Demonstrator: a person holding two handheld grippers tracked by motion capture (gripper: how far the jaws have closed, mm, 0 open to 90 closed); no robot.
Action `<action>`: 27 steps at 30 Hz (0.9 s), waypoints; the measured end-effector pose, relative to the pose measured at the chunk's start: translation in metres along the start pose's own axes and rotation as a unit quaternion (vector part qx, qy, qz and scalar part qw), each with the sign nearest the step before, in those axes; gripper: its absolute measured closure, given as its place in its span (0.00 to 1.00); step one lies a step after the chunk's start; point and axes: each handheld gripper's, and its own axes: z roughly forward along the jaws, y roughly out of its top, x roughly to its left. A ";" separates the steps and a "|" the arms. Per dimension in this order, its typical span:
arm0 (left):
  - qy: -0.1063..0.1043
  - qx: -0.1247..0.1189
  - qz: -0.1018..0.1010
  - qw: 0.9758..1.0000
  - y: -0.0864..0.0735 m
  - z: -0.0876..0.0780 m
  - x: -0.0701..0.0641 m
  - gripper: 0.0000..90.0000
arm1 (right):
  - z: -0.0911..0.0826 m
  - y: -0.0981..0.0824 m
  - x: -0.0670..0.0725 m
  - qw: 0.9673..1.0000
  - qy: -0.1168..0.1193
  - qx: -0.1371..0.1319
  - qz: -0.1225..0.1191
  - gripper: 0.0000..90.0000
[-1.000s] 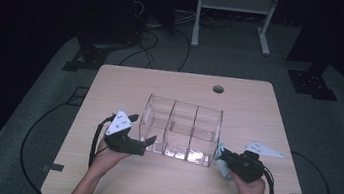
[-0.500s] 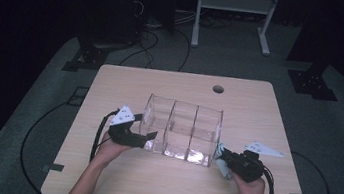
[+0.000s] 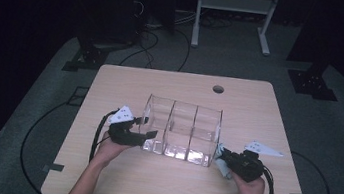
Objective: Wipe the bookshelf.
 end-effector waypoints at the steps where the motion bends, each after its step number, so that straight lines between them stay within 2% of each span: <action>1: -0.001 0.001 0.002 1.000 0.000 -0.001 0.000 0.36 | 0.000 0.000 0.000 1.000 0.000 0.000 0.002 0.89; 6: -0.010 0.005 0.008 1.000 -0.002 -0.008 0.000 0.45 | -0.001 0.001 -0.003 1.000 -0.001 0.000 0.003 0.89; 12: -0.011 -0.005 0.010 1.000 -0.009 -0.017 -0.001 0.60 | -0.009 0.004 -0.001 1.000 0.001 -0.012 0.003 0.89; 15: -0.008 -0.009 0.012 1.000 -0.011 -0.018 -0.004 0.61 | -0.015 0.007 0.004 1.000 0.005 -0.021 -0.003 0.89; 19: -0.001 -0.004 0.017 1.000 -0.011 -0.020 -0.007 0.61 | -0.026 0.008 0.017 0.999 0.006 -0.023 -0.027 0.89; 21: 0.001 -0.010 0.014 1.000 -0.013 -0.020 -0.008 0.61 | -0.027 0.006 0.021 0.999 0.002 -0.018 -0.037 0.89; 24: 0.005 -0.018 0.011 1.000 -0.015 -0.021 -0.010 0.62 | -0.025 0.005 0.020 0.999 0.001 -0.008 -0.038 0.89; 26: 0.008 -0.024 0.010 1.000 -0.017 -0.022 -0.011 0.62 | -0.026 0.008 0.020 0.999 0.001 -0.012 -0.037 0.89; 27: 0.008 -0.024 0.009 1.000 -0.017 -0.022 -0.011 0.62 | -0.029 0.012 0.021 0.999 0.000 -0.023 -0.042 0.89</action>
